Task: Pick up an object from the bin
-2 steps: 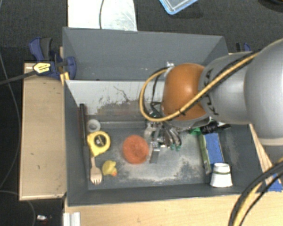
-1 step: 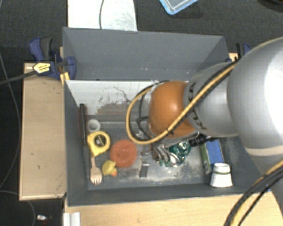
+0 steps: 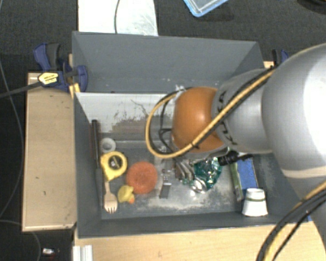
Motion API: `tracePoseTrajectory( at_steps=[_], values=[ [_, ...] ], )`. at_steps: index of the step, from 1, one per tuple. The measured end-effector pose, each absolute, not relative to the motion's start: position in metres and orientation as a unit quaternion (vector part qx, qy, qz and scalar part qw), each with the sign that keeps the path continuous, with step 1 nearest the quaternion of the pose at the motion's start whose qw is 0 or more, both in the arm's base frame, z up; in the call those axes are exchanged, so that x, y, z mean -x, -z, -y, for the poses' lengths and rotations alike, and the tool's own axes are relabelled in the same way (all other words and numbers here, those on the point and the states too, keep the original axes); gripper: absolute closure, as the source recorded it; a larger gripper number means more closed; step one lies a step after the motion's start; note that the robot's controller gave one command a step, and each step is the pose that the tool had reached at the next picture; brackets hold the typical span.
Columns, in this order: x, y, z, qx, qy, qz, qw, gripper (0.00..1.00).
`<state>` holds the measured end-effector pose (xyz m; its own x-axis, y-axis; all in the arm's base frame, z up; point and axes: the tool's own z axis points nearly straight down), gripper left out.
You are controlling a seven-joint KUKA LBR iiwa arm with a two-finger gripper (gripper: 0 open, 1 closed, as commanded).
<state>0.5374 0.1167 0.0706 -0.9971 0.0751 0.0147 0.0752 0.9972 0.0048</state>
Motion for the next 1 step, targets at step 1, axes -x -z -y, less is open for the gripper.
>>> tracePoseTrajectory(
  at_steps=[1],
  values=[
    [-0.5442, -0.0708, -0.1078, 0.064, 0.003, 0.998, 0.007, 0.00]
  ],
)
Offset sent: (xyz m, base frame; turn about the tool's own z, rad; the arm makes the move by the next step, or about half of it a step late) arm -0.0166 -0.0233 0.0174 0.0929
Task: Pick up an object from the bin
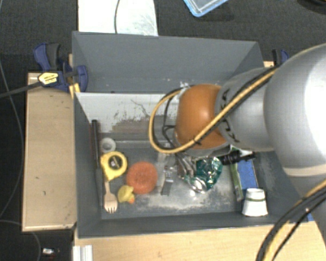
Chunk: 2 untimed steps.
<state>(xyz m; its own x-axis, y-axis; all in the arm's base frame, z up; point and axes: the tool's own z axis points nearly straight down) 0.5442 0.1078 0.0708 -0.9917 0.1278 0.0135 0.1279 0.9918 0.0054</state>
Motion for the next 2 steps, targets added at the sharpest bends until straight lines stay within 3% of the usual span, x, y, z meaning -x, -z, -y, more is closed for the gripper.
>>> tracePoseTrajectory(
  at_steps=[1, 2],
  values=[
    [-0.528, -0.083, -0.097, 0.087, 0.003, 0.996, 0.007, 0.00],
    [-0.540, -0.077, -0.125, 0.144, 0.002, 0.989, 0.006, 0.00]
  ],
)
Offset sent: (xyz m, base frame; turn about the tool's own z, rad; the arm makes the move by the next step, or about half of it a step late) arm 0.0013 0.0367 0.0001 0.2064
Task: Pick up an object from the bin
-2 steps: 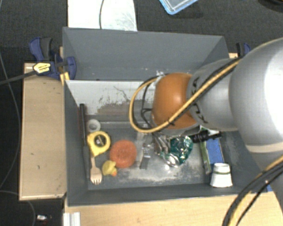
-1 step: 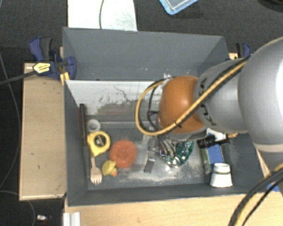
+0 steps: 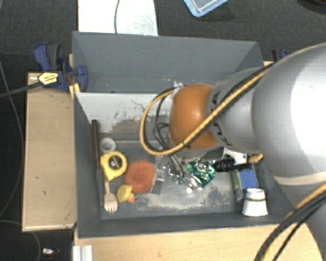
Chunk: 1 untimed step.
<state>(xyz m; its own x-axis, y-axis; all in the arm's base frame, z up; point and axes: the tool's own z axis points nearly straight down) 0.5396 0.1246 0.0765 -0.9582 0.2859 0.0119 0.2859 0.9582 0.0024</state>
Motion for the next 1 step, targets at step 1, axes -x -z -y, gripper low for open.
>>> tracePoseTrajectory(
  at_steps=[1],
  values=[
    [-0.5260, -0.0713, -0.1453, 0.158, 0.001, 0.987, 0.007, 0.00]
  ],
)
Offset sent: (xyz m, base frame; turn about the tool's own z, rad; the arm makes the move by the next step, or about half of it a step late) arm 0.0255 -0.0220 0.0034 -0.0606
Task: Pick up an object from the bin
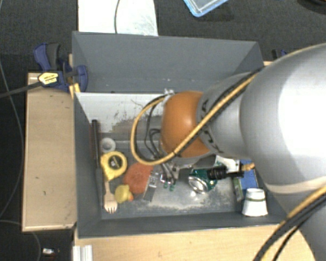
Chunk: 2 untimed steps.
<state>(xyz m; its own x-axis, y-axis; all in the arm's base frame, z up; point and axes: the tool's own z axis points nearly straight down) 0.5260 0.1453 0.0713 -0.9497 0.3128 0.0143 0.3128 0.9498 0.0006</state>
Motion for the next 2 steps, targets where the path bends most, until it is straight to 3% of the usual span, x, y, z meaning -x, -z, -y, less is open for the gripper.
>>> tracePoseTrajectory(
  at_steps=[1, 2],
  values=[
    [-0.5659, -0.0806, -0.1022, 0.114, 0.003, 0.993, 0.004, 1.00],
    [-0.5659, -0.0805, -0.1022, 0.114, 0.003, 0.993, 0.004, 1.00]
  ],
)
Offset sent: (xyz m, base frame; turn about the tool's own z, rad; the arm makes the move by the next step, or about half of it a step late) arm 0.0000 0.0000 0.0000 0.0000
